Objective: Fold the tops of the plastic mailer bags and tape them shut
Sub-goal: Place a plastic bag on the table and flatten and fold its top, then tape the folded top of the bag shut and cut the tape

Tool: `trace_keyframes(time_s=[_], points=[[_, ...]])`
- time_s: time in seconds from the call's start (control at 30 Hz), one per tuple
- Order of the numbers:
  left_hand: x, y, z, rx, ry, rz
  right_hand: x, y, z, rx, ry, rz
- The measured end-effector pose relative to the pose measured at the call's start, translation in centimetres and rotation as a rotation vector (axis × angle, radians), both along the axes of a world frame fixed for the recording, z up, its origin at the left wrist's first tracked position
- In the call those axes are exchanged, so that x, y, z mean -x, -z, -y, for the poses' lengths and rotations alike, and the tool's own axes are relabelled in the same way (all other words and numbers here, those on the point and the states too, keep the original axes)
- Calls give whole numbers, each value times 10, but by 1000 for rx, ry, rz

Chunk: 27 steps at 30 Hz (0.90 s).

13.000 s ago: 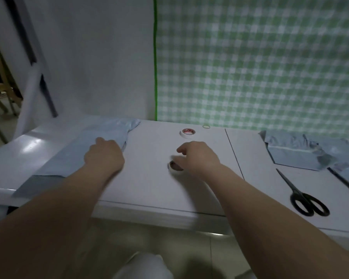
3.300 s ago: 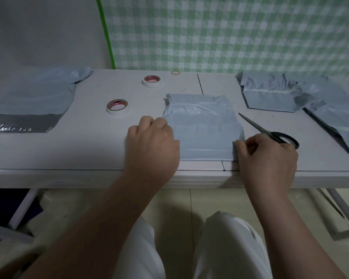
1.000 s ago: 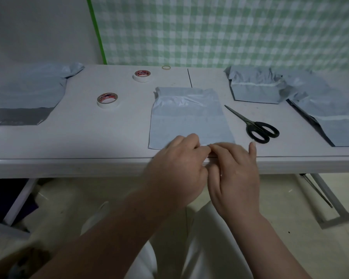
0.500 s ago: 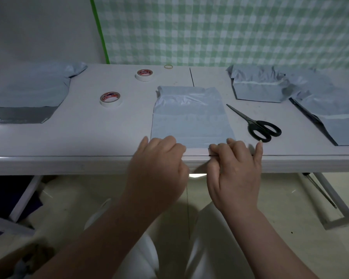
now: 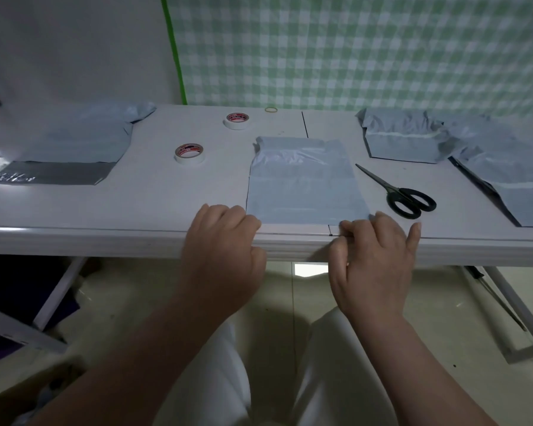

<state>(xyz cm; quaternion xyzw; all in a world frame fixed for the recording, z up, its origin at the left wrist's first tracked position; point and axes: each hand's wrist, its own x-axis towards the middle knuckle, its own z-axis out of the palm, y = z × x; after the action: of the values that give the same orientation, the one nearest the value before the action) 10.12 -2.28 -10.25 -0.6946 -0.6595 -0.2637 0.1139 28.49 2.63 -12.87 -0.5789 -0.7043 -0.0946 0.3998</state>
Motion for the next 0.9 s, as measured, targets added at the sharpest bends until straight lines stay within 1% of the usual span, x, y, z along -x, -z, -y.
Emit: trace_keyframes(time_s=[0.07,0.1,0.23,0.3,0.37,0.53,0.7,0.9], points=[[-1,1,0,6,-7,-6,6,-4,4,16,3,5],[-2,1,0,5,-11,-8,12,-7,7,17,-32,13],[-1,5,-1,-26,17,-7,47,-11,22,50,-328,92],[1,7,-1,-36,34,-10,56,-9,26,74,-364,118],[3,8,-1,-35,36,-22,54,-9,24,68,-342,122],[5,9,0,-69,39,-36,40,-10,15,56,-240,51],[5,10,-1,-80,38,-43,15,-5,8,33,-157,38],[6,9,1,-58,28,-42,0,-2,2,11,-107,50]])
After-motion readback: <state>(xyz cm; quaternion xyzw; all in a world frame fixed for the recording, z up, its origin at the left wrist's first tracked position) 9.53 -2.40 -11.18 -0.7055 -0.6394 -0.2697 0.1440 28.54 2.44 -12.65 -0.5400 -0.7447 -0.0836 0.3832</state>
